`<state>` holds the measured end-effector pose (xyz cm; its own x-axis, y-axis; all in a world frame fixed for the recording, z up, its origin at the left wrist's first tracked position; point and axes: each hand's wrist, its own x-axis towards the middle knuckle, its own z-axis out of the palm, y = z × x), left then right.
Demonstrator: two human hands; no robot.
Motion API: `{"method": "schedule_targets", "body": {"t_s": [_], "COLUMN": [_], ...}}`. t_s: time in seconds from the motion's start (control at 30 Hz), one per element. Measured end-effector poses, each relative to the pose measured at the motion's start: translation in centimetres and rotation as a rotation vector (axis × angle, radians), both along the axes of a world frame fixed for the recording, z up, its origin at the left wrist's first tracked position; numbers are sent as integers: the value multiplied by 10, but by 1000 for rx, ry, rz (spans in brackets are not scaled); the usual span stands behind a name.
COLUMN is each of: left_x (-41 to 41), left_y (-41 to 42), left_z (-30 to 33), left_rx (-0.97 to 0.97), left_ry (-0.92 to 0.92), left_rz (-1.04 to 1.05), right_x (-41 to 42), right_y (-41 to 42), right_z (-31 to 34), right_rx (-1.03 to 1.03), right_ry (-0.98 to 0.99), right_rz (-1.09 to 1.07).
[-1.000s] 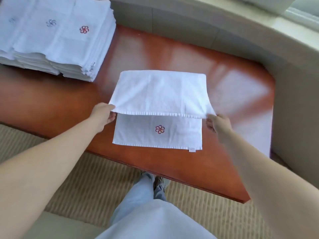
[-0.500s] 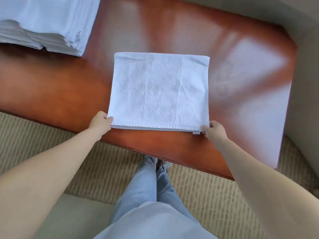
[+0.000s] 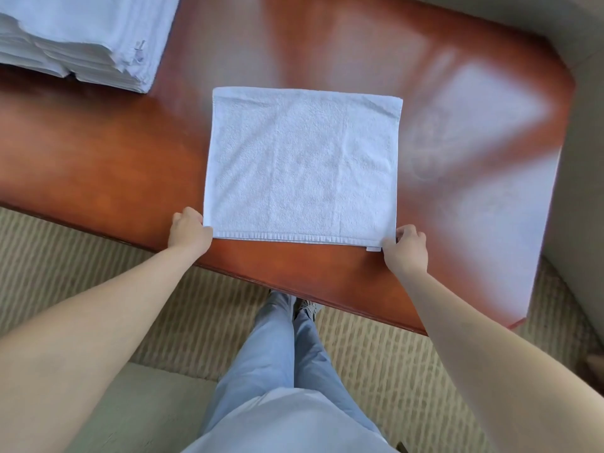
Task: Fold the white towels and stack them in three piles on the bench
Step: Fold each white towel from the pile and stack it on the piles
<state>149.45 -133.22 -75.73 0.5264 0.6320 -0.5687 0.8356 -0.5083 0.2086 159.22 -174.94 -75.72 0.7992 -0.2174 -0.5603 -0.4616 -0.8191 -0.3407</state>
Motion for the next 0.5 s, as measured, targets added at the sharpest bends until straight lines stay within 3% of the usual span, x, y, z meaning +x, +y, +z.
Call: {"method": "schedule_targets", "body": {"t_s": [0.2, 0.3, 0.5], "left_x": [12, 12, 0], "left_y": [5, 7, 2], "left_z": [-1, -1, 21], "left_rx": [-237, -361, -485], "left_ry": [27, -4, -35], "left_rz": [213, 363, 433], "right_x": [12, 16, 10], "right_y": [9, 7, 0], "right_z": [0, -2, 16], "right_rx": [213, 276, 391], "right_ry": [110, 126, 191], "right_rz": [-357, -370, -460]}}
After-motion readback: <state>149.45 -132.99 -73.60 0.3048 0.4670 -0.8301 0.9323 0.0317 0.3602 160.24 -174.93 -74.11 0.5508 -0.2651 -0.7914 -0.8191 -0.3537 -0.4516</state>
